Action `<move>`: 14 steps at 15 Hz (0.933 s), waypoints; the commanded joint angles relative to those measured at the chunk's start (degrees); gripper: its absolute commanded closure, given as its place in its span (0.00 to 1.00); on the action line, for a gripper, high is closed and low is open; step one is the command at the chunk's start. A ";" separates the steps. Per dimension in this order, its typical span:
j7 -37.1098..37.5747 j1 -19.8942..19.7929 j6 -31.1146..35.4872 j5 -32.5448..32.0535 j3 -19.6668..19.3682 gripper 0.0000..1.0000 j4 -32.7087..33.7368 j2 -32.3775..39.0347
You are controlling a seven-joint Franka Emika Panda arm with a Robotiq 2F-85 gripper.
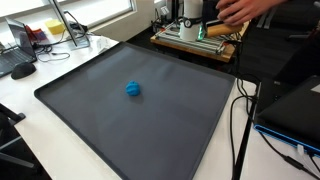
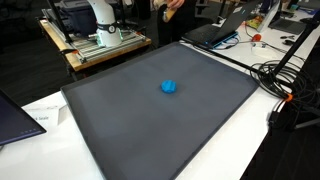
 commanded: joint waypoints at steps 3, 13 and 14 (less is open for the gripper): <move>-2.91 0.38 -3.10 2.60 -1.08 0.29 1.59 1.01; -4.07 0.18 -4.86 2.81 -1.01 0.58 1.75 1.07; -4.11 0.17 -4.84 2.85 -1.00 0.70 1.76 1.07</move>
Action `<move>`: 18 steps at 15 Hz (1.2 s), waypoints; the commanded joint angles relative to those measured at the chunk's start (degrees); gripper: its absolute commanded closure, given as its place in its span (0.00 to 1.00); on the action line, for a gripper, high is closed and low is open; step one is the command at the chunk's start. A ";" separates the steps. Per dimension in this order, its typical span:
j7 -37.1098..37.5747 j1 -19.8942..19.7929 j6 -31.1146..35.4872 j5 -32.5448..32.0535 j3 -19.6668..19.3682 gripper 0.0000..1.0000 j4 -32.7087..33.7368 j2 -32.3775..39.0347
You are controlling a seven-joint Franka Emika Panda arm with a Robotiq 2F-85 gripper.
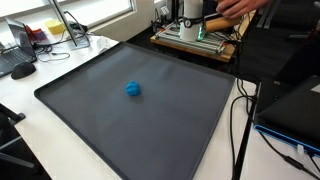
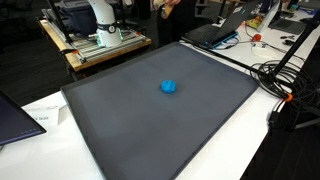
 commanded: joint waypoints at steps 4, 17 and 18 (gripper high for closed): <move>-1.48 0.12 -1.60 1.58 -0.67 0.78 1.61 1.10; 8.87 -8.88 10.53 -4.98 0.15 0.78 6.52 8.40; 11.12 -10.45 11.76 -7.93 0.99 0.78 7.71 9.89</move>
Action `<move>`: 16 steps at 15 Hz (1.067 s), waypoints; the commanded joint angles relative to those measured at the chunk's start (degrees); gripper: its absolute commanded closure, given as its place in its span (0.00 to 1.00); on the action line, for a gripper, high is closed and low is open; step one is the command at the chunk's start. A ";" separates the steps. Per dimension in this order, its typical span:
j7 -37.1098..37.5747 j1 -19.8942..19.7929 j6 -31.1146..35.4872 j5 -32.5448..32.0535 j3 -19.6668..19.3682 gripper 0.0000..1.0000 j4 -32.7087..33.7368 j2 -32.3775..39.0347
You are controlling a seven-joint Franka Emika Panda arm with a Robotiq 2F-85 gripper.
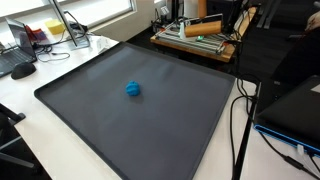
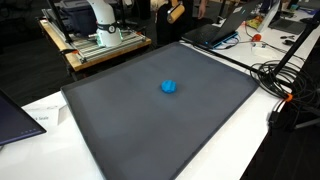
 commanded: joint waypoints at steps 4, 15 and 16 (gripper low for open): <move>16.15 -7.81 1.72 -17.72 3.83 0.78 9.31 9.13; 19.61 -7.40 -3.42 -18.45 2.26 0.53 11.12 9.69; 19.61 -7.40 -3.43 -18.45 2.26 0.78 11.12 9.69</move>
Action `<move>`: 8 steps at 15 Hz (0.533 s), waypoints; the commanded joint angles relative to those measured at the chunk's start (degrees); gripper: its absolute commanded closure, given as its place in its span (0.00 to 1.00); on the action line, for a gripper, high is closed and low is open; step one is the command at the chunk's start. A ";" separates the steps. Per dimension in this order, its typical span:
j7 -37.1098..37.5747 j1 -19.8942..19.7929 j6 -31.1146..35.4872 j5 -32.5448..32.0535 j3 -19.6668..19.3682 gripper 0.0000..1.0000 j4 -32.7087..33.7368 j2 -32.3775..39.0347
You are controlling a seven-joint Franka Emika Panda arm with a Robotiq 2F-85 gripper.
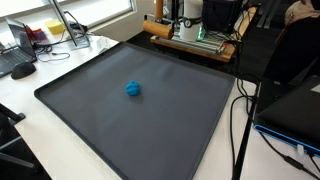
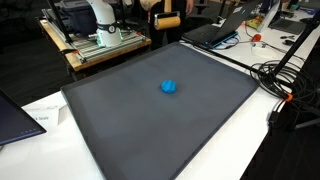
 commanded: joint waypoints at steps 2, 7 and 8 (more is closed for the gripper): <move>0.31 1.29 0.82 -0.85 0.88 0.78 1.28 1.60; 7.00 2.41 6.11 -7.19 6.30 0.78 3.94 7.76; 9.27 2.42 6.72 -9.37 7.28 0.78 5.00 9.51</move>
